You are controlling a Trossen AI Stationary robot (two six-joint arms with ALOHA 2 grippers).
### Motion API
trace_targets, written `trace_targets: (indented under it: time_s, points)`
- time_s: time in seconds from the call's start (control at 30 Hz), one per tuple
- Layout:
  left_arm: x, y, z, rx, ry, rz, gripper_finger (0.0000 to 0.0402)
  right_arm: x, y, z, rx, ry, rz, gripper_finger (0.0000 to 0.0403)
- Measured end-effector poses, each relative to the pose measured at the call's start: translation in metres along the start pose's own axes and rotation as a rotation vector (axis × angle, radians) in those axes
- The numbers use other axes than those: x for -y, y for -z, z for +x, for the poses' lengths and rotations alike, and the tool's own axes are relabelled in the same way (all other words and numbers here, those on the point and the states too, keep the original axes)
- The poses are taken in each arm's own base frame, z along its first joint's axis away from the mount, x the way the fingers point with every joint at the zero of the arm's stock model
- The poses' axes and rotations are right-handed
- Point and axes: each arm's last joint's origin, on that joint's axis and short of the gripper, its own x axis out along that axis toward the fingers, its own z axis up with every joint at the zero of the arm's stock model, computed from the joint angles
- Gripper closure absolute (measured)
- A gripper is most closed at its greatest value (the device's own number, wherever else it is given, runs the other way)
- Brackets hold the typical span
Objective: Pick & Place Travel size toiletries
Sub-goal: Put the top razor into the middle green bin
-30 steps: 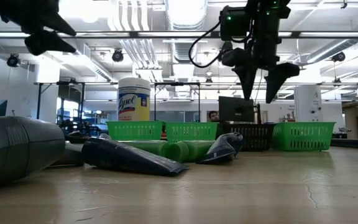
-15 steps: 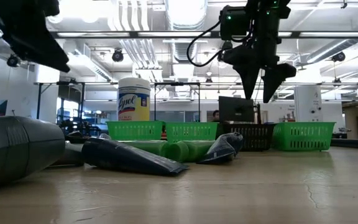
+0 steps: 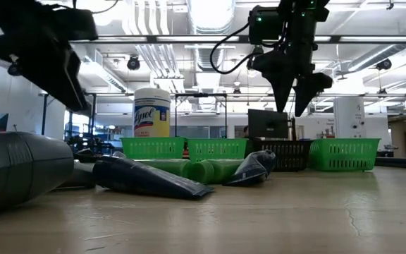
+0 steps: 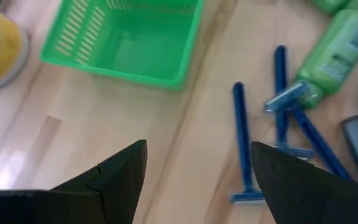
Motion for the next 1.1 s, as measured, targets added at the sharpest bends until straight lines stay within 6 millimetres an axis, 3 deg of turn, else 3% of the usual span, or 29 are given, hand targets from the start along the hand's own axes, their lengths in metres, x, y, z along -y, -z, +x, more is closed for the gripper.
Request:
trace_targets:
  time_s: [0.13,0.3,0.4,0.77,1.1]
  points:
    - [0.006,-0.007,0.001,-0.024,-0.016,0.047,0.0113,0.000,0.000,0.000,0.000,0.000,-0.028,0.0144]
    - [0.013,0.003,0.018,-0.191,0.213,0.045,0.0112,0.000,0.000,0.000,0.003,-0.002,-0.053,0.0147]
    - [0.016,0.012,0.030,-0.222,0.258,0.046,0.0113,0.000,0.000,0.000,0.006,-0.001,-0.066,0.0141]
    - [0.024,0.015,0.050,-0.181,0.234,0.130,0.0138,0.000,-0.001,0.000,0.008,-0.001,-0.103,0.0110]
    - [0.024,0.015,0.078,-0.250,0.205,0.092,0.0190,0.000,-0.001,0.000,0.021,0.017,-0.117,0.0092]
